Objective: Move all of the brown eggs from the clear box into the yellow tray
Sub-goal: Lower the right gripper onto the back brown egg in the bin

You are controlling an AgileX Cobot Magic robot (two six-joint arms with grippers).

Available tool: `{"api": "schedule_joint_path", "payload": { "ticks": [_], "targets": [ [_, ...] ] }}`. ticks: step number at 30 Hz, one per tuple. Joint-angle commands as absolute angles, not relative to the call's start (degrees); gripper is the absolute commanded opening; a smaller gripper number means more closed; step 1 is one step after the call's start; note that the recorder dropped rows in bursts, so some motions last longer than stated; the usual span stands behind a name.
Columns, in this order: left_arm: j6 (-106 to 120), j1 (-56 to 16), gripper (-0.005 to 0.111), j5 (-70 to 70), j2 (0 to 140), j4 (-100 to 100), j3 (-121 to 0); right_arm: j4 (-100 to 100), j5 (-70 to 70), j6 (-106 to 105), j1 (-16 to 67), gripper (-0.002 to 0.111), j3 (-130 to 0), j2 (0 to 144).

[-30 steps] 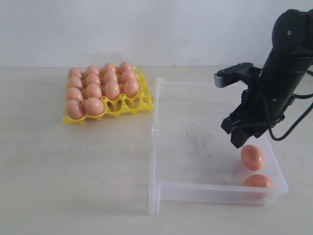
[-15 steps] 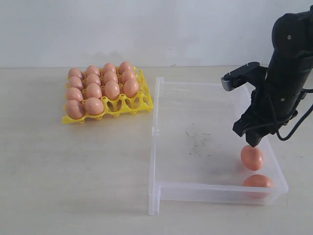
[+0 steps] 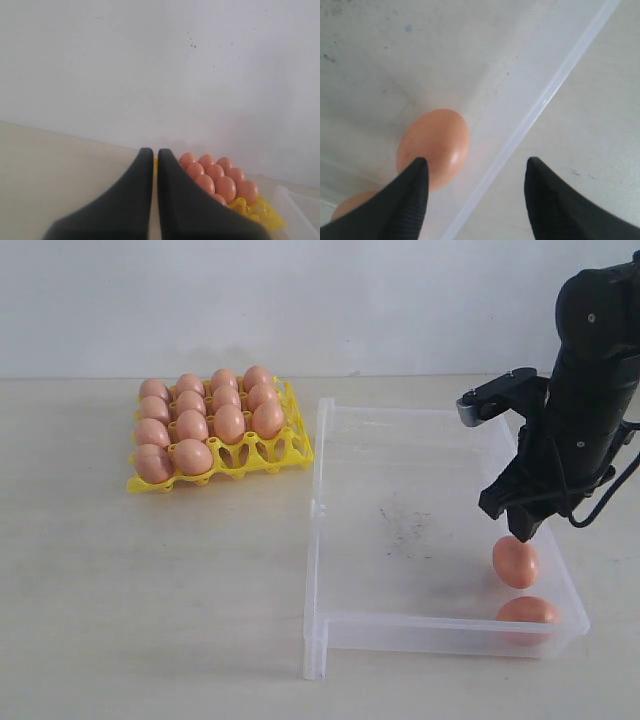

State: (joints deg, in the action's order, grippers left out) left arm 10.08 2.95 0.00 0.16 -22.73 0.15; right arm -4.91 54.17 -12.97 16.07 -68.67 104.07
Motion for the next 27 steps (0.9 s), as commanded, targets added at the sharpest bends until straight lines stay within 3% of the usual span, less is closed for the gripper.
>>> {"api": "schedule_joint_path", "payload": {
  "ticks": [1,27],
  "targets": [
    [10.6,2.7,0.004,0.0,0.0,-22.9,0.0,-4.6,54.5,-12.4,16.0,0.051,-68.7,103.9],
    [10.6,2.7,0.004,0.0,0.0,-22.9,0.0,3.0,62.2,-12.1,16.0,0.051,-68.7,103.9]
  ]
}}
